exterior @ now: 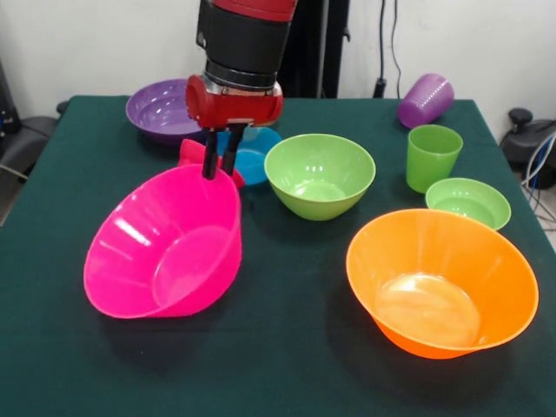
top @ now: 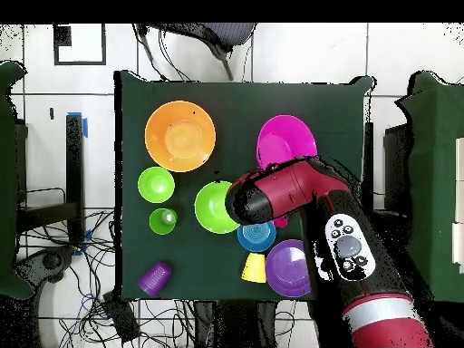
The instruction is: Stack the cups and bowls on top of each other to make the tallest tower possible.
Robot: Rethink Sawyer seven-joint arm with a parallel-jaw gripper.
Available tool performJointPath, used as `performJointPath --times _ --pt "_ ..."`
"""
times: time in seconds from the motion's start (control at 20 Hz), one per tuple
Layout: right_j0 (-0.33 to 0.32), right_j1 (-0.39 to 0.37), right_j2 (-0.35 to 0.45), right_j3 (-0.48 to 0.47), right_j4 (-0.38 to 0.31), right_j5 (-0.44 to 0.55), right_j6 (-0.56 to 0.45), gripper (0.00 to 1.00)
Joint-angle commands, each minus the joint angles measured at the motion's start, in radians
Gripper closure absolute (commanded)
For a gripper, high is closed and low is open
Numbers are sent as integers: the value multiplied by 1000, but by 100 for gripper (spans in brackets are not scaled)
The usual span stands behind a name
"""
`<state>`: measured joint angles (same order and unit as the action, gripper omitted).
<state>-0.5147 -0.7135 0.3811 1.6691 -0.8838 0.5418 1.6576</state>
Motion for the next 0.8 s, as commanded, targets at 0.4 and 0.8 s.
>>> performJointPath --times 0.4,0.8 --pt "-124 9 74 59 185 48 -11 0" --pt "-113 14 77 52 155 62 -74 0"
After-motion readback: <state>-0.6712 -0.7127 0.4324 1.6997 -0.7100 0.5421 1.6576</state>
